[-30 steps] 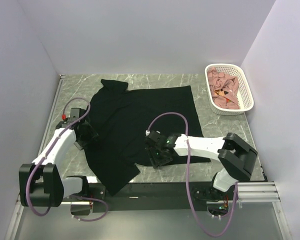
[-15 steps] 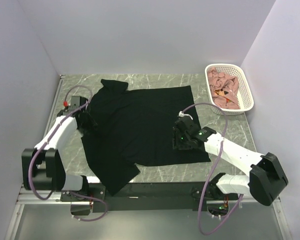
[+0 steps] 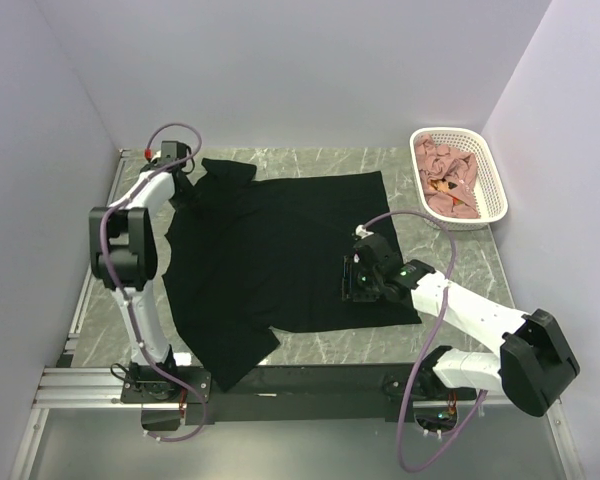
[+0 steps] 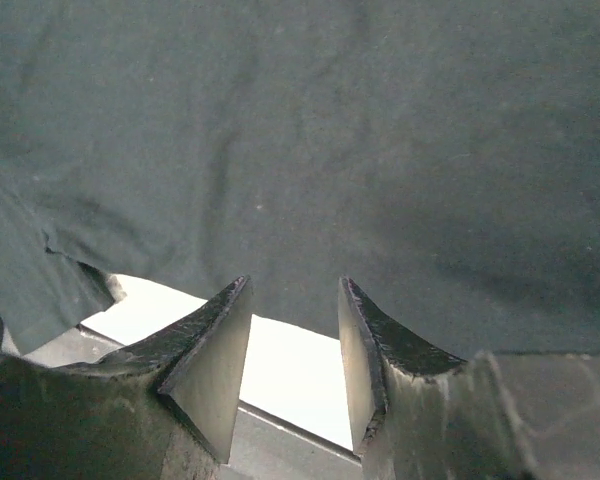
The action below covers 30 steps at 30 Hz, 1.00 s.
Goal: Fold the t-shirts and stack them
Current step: Flatten the tshirt out
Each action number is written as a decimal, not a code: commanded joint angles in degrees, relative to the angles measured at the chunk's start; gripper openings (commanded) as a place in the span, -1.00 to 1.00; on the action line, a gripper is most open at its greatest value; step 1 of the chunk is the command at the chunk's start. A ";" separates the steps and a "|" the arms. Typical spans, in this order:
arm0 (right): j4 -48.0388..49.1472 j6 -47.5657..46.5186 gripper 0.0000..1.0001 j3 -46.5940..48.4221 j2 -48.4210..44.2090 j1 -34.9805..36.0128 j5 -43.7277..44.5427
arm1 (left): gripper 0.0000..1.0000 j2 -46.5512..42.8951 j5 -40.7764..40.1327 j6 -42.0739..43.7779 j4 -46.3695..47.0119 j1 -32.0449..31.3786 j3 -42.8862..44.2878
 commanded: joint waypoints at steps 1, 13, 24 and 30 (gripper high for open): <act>1.53 -0.20 -0.07 -0.40 0.43 -0.25 -1.20 | -0.36 5.51 -2.40 1.92 -0.63 0.64 6.78; 1.97 -1.44 -0.07 0.22 3.86 -0.25 -1.38 | -0.52 8.61 -4.95 -0.36 -1.34 5.82 1.18; 2.24 -1.17 -0.07 -0.31 5.18 -0.17 -0.68 | -0.50 3.52 -7.15 -1.77 -4.76 7.76 -4.19; 0.74 -2.75 -0.07 3.02 6.58 -0.87 2.84 | -0.16 -1.22 -6.36 -0.72 -4.59 7.59 -1.65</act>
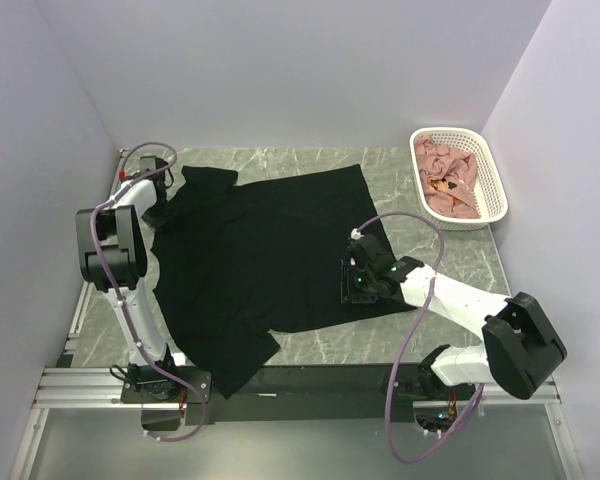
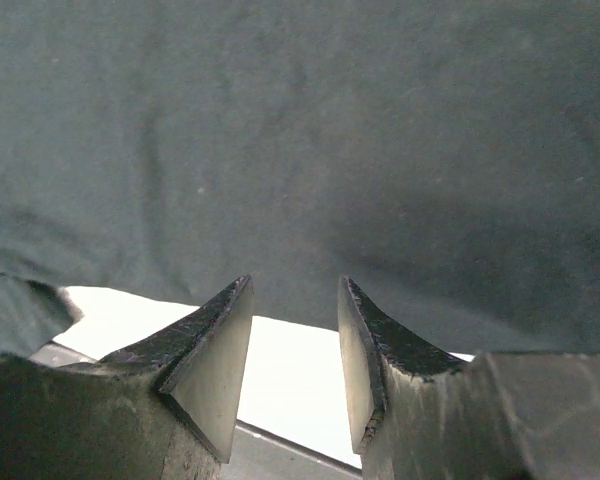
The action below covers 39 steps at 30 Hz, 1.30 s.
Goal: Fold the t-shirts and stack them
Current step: Flatten the tshirt out
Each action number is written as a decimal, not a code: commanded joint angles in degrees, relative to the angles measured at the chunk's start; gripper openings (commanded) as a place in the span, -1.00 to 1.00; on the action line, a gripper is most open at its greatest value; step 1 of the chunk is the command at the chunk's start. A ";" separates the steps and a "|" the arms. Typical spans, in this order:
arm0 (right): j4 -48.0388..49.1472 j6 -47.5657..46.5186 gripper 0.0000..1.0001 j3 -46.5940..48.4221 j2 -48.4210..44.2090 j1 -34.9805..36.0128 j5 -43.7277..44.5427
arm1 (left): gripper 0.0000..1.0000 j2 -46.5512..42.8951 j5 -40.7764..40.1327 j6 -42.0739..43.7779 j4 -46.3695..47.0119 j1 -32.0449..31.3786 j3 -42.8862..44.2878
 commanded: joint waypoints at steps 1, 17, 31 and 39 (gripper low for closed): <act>0.33 -1.66 -0.07 3.29 1.06 -0.98 2.88 | -0.13 -5.52 0.39 0.61 -1.34 0.03 1.86; 2.96 -2.10 -0.07 4.35 4.14 -1.60 -1.68 | -0.46 1.06 6.28 8.09 17.90 -6.22 14.07; 2.26 -1.49 -0.07 2.24 3.44 -1.60 -2.13 | -0.50 13.54 12.44 6.95 22.05 -10.26 21.20; 0.94 -2.02 -0.07 1.98 2.47 -1.60 -1.95 | -0.43 21.36 15.69 3.35 15.72 -10.87 27.78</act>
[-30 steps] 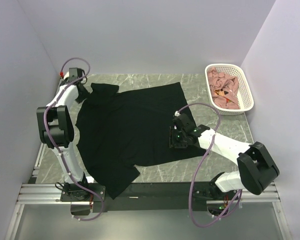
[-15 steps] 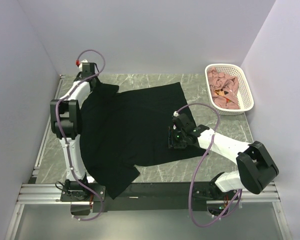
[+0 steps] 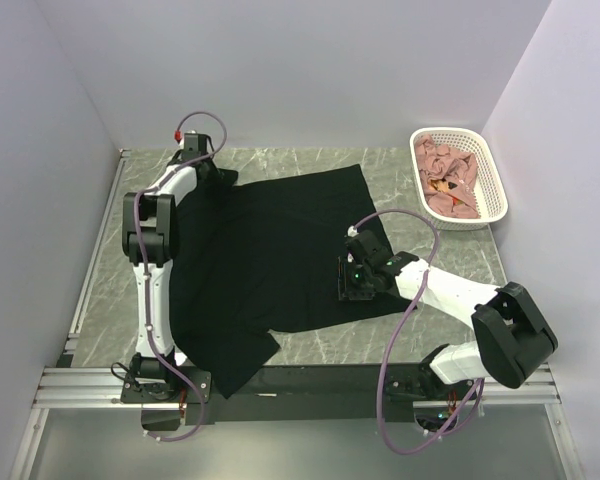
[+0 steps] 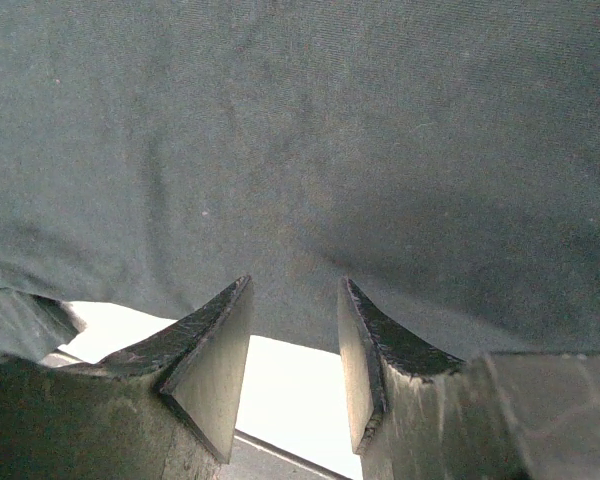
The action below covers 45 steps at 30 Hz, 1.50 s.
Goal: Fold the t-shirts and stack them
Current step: Flatten the tshirt out
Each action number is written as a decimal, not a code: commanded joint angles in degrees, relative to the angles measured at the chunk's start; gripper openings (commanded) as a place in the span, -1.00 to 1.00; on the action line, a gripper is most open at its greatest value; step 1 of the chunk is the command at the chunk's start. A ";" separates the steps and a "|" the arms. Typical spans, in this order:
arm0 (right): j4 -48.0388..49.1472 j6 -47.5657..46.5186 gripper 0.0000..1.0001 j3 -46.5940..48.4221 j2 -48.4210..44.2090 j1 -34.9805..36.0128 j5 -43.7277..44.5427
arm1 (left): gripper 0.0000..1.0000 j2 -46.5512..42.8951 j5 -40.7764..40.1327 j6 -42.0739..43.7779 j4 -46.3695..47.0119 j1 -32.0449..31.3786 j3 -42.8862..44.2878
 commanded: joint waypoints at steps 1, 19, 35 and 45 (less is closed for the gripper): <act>-0.32 -0.66 -0.07 0.01 -2.03 -0.24 0.28 | -0.42 2.49 2.93 -2.53 -2.64 -0.38 3.79; -0.06 -0.84 -0.07 -1.48 -2.74 -0.24 0.11 | -0.31 8.38 8.02 -2.63 -2.12 -2.58 9.94; -1.91 -0.75 -0.07 -1.75 -3.62 -0.33 2.30 | -0.11 13.92 11.36 -9.57 -1.77 2.43 16.19; -5.95 -0.40 -0.01 1.33 -7.83 -0.50 8.72 | 0.56 3.82 15.06 -6.85 5.08 2.43 13.38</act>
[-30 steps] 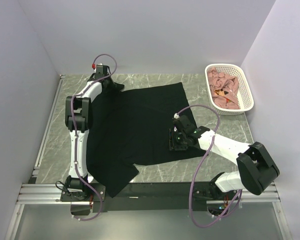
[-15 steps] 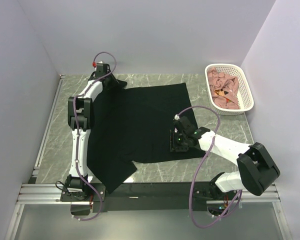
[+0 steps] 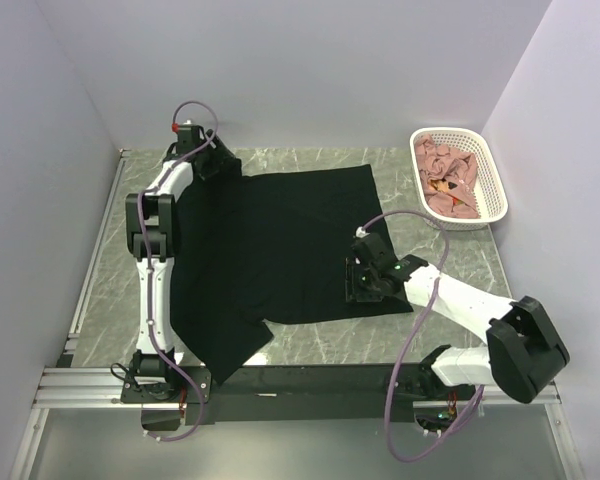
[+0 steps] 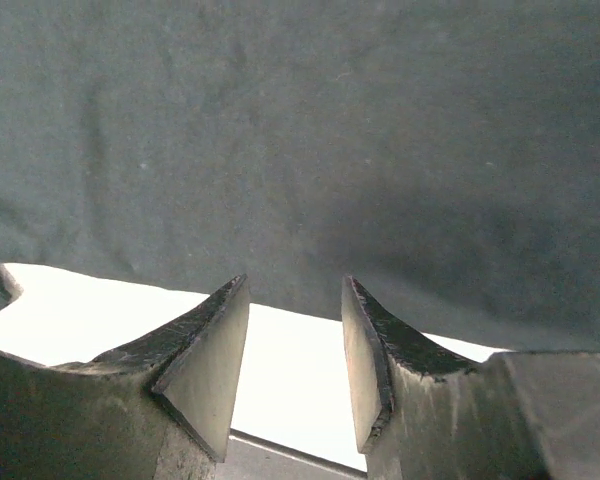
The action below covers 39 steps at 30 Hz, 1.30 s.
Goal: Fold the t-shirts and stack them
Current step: Flatten the tshirt out, then fold the tshirt
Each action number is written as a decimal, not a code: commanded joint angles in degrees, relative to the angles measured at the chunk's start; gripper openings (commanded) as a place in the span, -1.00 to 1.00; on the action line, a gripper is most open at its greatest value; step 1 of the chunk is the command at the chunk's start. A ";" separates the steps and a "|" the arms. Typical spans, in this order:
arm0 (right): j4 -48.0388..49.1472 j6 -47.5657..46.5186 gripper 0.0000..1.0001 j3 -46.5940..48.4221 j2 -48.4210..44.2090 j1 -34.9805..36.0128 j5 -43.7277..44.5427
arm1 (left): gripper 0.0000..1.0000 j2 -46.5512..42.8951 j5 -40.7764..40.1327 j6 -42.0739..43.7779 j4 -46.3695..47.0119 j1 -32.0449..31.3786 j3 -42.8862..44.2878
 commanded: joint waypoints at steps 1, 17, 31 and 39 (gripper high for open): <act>-2.04 0.08 -0.01 2.64 -3.48 -0.48 3.91 | 0.62 -7.70 0.28 3.36 2.66 0.05 -2.58; -6.69 3.60 -0.02 -1.22 -18.42 -0.57 3.73 | 0.52 -18.44 -5.95 8.56 1.44 -6.10 -14.89; -9.34 6.68 0.18 -3.77 -20.10 -3.11 9.71 | 0.56 -53.63 -25.88 -2.32 -19.03 -6.63 -48.67; -7.05 5.01 0.15 -4.39 -18.87 -9.52 7.78 | 0.48 -76.43 -28.99 -12.26 -31.16 -4.88 -73.06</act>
